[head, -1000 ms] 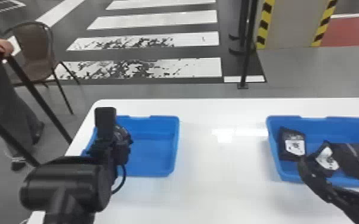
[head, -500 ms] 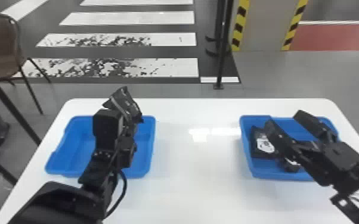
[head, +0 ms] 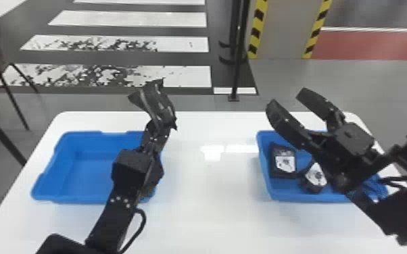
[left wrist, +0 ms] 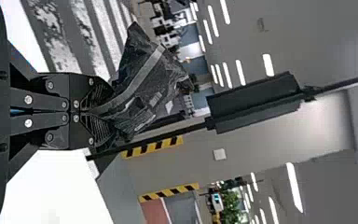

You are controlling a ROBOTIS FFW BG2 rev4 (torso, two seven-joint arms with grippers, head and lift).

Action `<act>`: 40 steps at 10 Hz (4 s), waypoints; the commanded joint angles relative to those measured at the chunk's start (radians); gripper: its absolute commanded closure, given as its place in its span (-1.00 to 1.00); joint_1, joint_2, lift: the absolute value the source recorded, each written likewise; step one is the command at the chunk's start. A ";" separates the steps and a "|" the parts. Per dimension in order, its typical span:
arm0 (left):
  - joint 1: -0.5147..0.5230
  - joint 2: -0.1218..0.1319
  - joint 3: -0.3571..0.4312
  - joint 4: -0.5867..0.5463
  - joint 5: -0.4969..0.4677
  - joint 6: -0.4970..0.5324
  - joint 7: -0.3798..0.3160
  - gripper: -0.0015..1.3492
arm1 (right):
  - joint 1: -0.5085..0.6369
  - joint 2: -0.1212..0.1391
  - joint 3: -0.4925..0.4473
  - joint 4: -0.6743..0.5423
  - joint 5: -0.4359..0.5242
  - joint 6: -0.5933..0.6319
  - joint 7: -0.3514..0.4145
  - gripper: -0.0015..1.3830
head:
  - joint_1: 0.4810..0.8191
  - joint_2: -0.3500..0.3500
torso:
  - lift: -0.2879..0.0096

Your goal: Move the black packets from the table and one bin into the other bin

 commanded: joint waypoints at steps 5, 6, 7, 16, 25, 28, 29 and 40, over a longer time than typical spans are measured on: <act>-0.043 0.049 -0.183 0.027 -0.081 -0.205 0.000 0.79 | -0.125 -0.018 0.106 0.036 -0.051 0.056 0.003 -0.80 | 0.06 -0.22 | 0.20; -0.048 0.052 -0.197 0.027 -0.097 -0.232 0.000 0.79 | -0.139 -0.021 0.120 0.050 -0.057 0.066 0.003 -0.80 | 0.03 -0.25 | 0.20; -0.058 0.057 -0.219 0.027 -0.105 -0.234 0.000 0.79 | -0.157 -0.026 0.132 0.063 -0.062 0.083 0.009 -0.81 | 0.02 -0.25 | 0.20; -0.085 0.067 -0.263 0.044 -0.107 -0.232 0.000 0.79 | -0.206 -0.041 0.205 0.060 -0.060 0.206 0.032 0.64 | 0.18 -0.21 | 0.20; -0.004 0.005 -0.067 0.086 -0.071 -0.286 -0.046 -0.81 | -0.039 0.011 -0.193 0.055 0.091 0.103 -0.014 0.64 | 0.02 -0.39 | 0.20; 0.031 -0.012 -0.010 0.086 -0.037 -0.286 -0.052 -0.81 | -0.031 0.024 -0.349 0.185 0.247 0.103 -0.040 0.64 | 0.17 -0.74 | 0.20; 0.040 -0.018 0.006 0.086 -0.005 -0.271 -0.056 -0.81 | -0.078 0.013 -0.349 0.296 0.249 0.088 -0.038 0.64 | 0.24 -0.85 | 0.20; 0.092 -0.081 0.162 0.084 0.369 -0.171 -0.132 -0.81 | 0.025 0.024 -0.116 0.433 -0.066 -0.206 0.031 -0.63 | 0.27 -0.48 | 0.20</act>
